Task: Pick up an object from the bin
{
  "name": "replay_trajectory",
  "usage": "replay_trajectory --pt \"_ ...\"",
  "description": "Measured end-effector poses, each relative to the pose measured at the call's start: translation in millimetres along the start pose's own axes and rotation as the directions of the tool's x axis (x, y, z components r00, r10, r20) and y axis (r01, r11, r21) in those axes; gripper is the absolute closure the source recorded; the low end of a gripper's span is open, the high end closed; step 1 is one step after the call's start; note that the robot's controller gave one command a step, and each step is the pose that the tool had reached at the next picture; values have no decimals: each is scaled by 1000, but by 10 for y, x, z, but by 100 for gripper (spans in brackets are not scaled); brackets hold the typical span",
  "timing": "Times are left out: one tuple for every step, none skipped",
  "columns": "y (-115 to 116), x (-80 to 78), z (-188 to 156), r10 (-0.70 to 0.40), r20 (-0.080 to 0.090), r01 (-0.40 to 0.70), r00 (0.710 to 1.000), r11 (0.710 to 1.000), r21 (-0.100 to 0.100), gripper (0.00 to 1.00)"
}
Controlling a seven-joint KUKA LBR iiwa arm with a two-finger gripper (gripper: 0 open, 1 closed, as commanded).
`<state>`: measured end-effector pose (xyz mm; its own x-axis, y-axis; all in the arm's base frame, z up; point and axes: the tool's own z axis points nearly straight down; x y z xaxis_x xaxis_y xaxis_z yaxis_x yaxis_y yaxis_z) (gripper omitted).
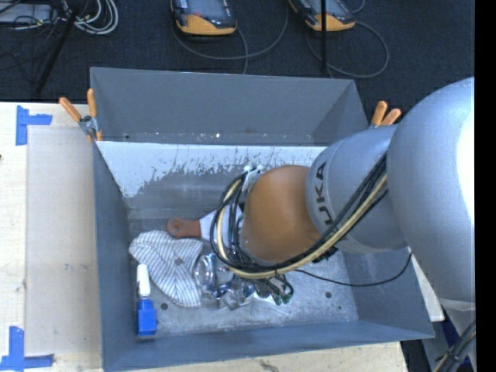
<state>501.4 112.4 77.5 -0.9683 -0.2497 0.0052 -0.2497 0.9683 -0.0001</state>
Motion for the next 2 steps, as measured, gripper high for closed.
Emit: replay_trajectory --pt "19 36 -457 -6 -2 6 1000 1000 -1 100" --pt "5 43 -1061 -26 0 26 1000 1000 -1 100"
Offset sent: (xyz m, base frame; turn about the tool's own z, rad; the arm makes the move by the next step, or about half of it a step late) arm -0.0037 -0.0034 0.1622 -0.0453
